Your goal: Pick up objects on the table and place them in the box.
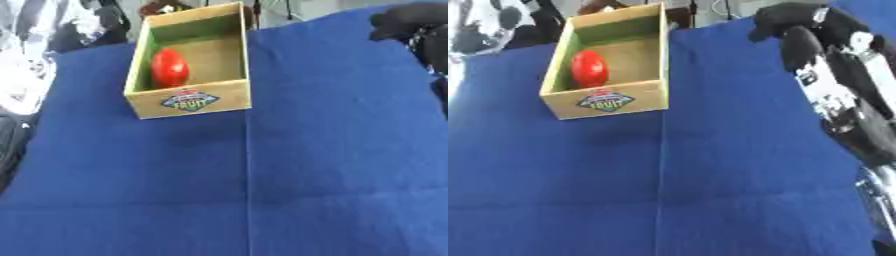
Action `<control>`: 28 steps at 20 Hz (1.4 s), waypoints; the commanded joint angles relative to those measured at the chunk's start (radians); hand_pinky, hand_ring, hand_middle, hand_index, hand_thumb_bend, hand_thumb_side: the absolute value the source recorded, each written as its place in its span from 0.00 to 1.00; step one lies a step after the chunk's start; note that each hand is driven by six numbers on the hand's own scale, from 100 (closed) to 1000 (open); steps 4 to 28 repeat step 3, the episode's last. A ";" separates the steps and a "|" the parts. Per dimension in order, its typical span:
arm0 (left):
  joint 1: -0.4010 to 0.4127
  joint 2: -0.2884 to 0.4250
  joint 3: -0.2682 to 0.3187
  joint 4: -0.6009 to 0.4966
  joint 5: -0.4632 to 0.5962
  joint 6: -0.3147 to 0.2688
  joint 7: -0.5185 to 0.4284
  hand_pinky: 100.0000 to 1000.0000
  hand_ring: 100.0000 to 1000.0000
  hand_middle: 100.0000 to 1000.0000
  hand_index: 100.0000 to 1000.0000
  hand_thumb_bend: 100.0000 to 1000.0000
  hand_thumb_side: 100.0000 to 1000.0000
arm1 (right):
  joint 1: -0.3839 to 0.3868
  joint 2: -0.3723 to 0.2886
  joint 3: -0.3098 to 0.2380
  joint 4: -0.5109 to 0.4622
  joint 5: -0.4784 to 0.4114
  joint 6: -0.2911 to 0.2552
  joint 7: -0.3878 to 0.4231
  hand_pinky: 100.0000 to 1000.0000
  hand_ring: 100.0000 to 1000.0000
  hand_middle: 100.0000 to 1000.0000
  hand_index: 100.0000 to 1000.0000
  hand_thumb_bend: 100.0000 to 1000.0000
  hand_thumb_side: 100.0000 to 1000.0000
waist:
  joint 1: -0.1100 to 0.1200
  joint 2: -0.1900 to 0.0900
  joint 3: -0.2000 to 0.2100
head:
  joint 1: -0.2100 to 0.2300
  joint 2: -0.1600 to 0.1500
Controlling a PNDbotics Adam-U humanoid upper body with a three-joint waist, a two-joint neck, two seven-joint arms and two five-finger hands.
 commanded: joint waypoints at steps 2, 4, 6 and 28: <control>0.075 0.049 0.035 -0.241 0.163 0.080 -0.037 0.28 0.44 0.49 0.83 0.56 0.91 | 0.002 -0.005 -0.027 -0.019 0.019 0.001 -0.038 0.94 0.86 0.63 0.79 0.00 0.73 | -0.018 -0.038 0.024 | -0.021 0.016; 0.100 0.044 0.038 -0.283 0.191 0.095 -0.047 0.27 0.44 0.48 0.83 0.55 0.90 | 0.006 -0.002 -0.031 -0.019 0.022 0.003 -0.045 0.94 0.86 0.63 0.79 0.00 0.73 | -0.024 -0.043 0.032 | -0.022 0.018; 0.100 0.044 0.038 -0.283 0.191 0.095 -0.047 0.27 0.44 0.48 0.83 0.55 0.90 | 0.006 -0.002 -0.031 -0.019 0.022 0.003 -0.045 0.94 0.86 0.63 0.79 0.00 0.73 | -0.024 -0.043 0.032 | -0.022 0.018; 0.100 0.044 0.038 -0.283 0.191 0.095 -0.047 0.27 0.44 0.48 0.83 0.55 0.90 | 0.006 -0.002 -0.031 -0.019 0.022 0.003 -0.045 0.94 0.86 0.63 0.79 0.00 0.73 | -0.024 -0.043 0.032 | -0.022 0.018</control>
